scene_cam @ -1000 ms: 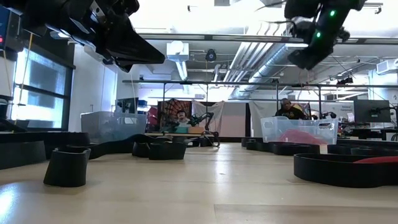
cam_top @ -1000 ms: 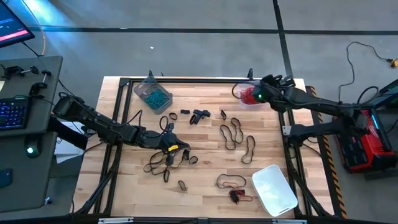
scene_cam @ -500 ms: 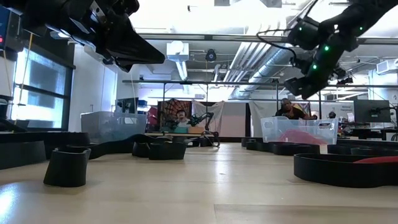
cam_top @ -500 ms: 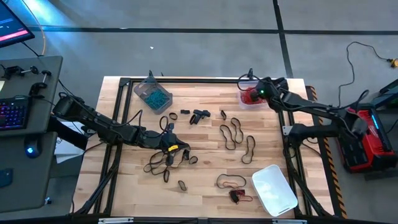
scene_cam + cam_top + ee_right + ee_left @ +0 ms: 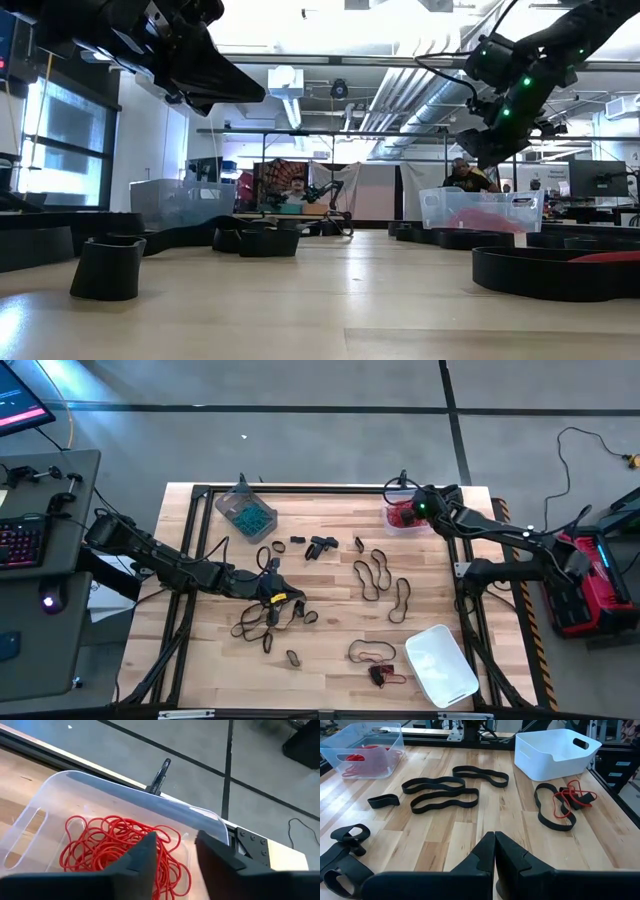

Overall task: Sort rubber bands into baskets
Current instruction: Put the red rubber band into the transparent bin

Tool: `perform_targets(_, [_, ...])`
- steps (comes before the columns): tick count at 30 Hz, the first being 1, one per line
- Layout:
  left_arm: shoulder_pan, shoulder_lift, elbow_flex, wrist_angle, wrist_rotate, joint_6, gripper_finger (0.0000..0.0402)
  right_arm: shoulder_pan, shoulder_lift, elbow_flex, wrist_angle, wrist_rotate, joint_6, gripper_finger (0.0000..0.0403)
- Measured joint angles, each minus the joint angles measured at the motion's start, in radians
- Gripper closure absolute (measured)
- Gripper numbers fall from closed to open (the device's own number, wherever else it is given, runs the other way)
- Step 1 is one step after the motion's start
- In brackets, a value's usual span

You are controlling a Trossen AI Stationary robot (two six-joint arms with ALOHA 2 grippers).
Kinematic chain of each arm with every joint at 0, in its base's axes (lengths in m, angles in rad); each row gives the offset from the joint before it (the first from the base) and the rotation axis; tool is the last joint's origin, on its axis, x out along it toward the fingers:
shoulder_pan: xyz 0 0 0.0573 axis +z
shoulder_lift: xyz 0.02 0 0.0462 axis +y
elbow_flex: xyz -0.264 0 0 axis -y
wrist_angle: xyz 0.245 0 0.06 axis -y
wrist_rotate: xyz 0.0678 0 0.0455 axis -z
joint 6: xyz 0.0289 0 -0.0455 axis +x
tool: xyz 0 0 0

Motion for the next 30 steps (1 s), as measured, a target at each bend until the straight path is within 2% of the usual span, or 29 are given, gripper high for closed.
perform_targets(3, [0.000, 0.000, 0.000, 0.000, 0.000, 0.000, 0.0398, 0.001, -0.006, 0.000, -0.001, -0.052, -0.001, 0.0246])
perform_targets(6, [0.000, 0.000, 0.000, 0.000, 0.000, 0.000, 0.0398, 0.008, -0.024, 0.000, -0.001, -0.141, 0.043, 0.0245])
perform_targets(8, [0.000, 0.000, 0.000, 0.000, 0.000, 0.000, 0.0398, 0.036, -0.043, 0.000, -0.001, -0.182, 0.044, 0.0263])
perform_targets(11, [0.000, 0.000, 0.000, 0.000, 0.000, 0.001, 0.0398, 0.113, -0.075, 0.000, -0.001, -0.210, 0.045, 0.0312])
perform_targets(14, [0.000, 0.000, 0.000, 0.000, 0.000, 0.001, 0.0398, 0.223, -0.108, 0.001, -0.004, -0.224, 0.061, 0.0376])
perform_targets(16, [0.002, 0.000, 0.000, 0.000, 0.000, 0.001, 0.0398, 0.312, -0.115, 0.002, -0.020, -0.226, 0.083, 0.0394])
perform_targets(20, [0.008, 0.000, 0.000, 0.000, 0.000, 0.010, 0.0398, 0.504, -0.101, 0.002, -0.042, -0.225, 0.143, 0.0386])
perform_targets(30, [0.015, 0.000, 0.000, 0.000, 0.000, 0.002, 0.0398, 0.911, -0.076, 0.002, -0.054, -0.151, 0.349, 0.0402])
